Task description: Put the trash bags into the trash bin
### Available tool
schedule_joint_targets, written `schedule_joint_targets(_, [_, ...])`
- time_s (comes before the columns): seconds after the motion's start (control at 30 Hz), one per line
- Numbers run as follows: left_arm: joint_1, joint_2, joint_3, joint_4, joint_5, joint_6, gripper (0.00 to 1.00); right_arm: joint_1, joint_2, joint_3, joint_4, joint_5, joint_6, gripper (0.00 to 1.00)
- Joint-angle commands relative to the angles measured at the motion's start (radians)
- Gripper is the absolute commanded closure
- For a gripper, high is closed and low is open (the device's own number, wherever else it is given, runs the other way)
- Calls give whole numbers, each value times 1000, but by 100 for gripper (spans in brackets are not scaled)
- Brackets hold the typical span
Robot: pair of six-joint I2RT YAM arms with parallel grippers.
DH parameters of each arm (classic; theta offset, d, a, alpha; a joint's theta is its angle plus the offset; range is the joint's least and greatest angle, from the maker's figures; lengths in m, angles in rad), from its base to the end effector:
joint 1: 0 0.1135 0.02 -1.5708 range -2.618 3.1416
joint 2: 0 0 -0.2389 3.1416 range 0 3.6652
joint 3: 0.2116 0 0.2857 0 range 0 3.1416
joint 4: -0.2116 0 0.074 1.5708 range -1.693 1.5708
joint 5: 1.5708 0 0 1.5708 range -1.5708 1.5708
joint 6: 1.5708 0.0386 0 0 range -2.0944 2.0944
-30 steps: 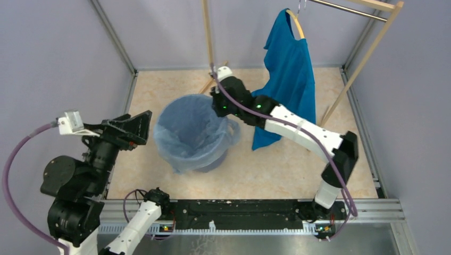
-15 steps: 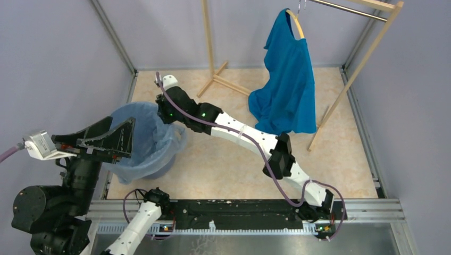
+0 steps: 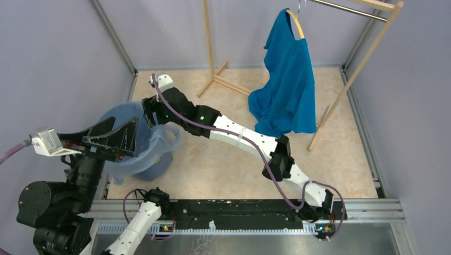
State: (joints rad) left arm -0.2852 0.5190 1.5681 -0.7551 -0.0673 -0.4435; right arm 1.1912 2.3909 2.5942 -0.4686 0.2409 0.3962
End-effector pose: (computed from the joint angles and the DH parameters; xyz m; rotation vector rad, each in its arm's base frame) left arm 0.0079 0.0004 0.5367 -0.1613 1.2894 -0.5825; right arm 0.2174 0.5202 0.3624 -0.5779 1.8342 0.8813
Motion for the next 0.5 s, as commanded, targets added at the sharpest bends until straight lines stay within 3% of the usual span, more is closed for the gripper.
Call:
schedule_joint_targets(0.0, [-3,10,-7,37,17,-2,1,5,-191,50,-42,52,-82,23])
schedule_joint_targets(0.13, [-2,19,7,38,-1,11,1,6,-400,-86,-141,118,-188,16])
schedule_joint_targets(0.37, [-3,13,-46,122,-37,67,1,5,-938,-641,-209,339,-292,2])
schedule_joint_targets(0.47, [-3,8,-105,202,-43,85,1,6,-1154,-790,-260,385,-297,1])
